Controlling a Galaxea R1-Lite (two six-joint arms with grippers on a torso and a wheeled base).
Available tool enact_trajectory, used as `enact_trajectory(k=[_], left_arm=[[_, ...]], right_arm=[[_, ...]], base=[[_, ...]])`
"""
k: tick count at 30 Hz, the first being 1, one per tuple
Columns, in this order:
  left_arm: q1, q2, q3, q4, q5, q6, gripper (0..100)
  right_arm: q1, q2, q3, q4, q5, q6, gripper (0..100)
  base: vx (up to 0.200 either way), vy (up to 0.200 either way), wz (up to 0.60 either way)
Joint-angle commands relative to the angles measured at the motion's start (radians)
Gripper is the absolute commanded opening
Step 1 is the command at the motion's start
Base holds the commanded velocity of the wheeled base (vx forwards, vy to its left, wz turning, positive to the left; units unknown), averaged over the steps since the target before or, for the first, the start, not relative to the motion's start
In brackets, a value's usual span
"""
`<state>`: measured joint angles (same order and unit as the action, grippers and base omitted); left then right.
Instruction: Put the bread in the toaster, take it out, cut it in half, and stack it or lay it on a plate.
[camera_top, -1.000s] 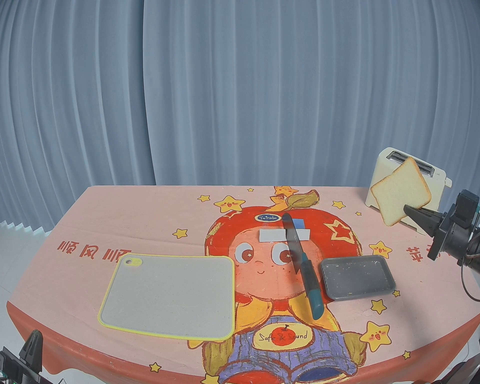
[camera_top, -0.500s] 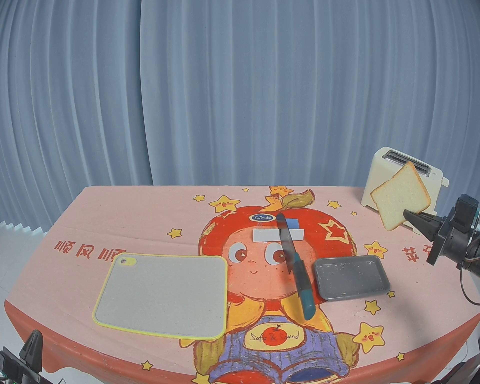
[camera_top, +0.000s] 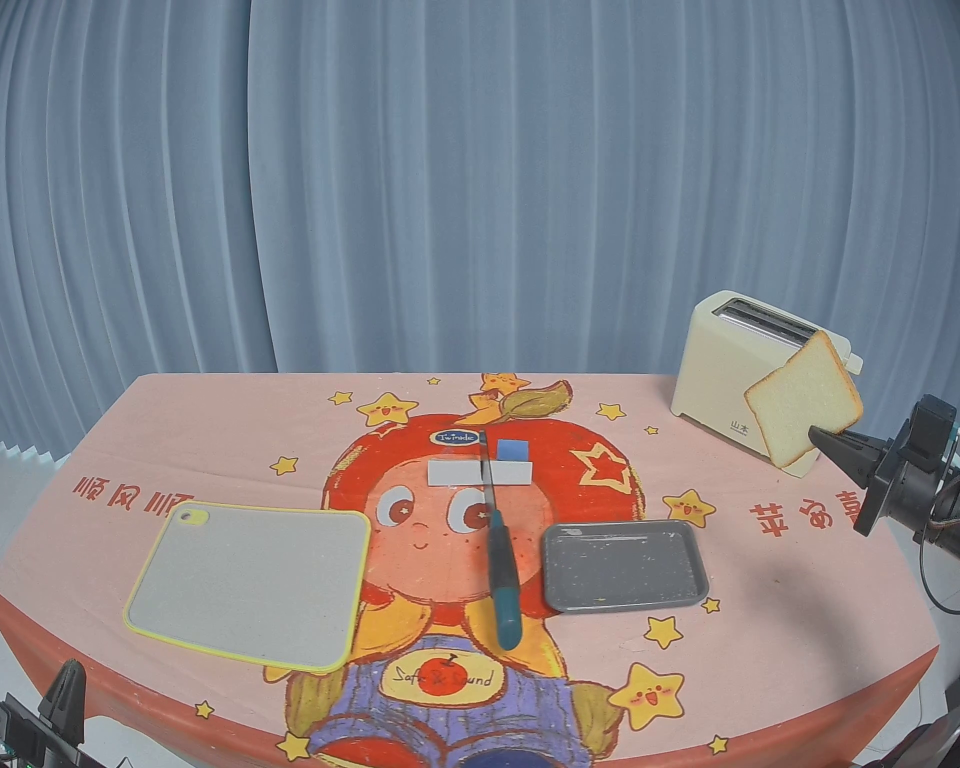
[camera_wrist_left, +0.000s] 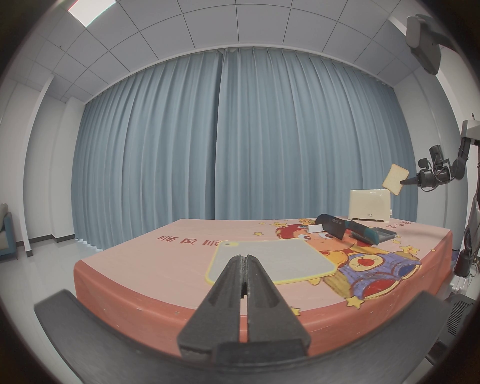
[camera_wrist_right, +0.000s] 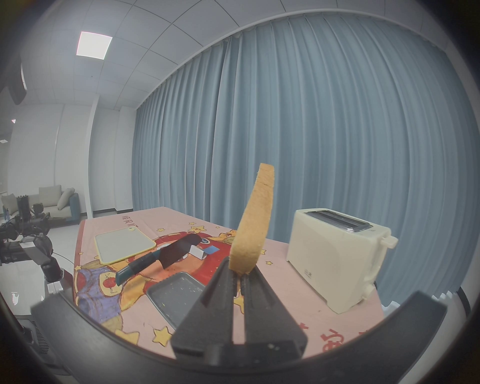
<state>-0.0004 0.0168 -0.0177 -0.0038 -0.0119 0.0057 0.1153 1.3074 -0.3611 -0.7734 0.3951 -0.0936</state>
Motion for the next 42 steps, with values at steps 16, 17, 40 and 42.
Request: enact_trajectory(k=[16,17,40,42], left_arm=[[0.000,-0.009,0.018,-0.001,0.000,0.000,0],[0.000,-0.009,0.018,-0.001,-0.002,0.000,0],[0.000,-0.009,0.018,-0.001,-0.002,0.000,0],[0.000,-0.009,0.018,-0.001,-0.002,0.000,0]], right_arm=[[-0.034,0.001,0.001,-0.001,0.001,-0.012,0],[-0.043,0.001,-0.001,-0.001,0.002,-0.017,0],[-0.057,-0.005,-0.002,-0.001,0.051,-0.021,0],[-0.059,-0.005,-0.004,-0.001,0.051,-0.023,0]], base=[[0.000,-0.175,0.00],[0.000,0.000,0.00],[0.000,0.000,0.00],[0.000,0.000,0.00]])
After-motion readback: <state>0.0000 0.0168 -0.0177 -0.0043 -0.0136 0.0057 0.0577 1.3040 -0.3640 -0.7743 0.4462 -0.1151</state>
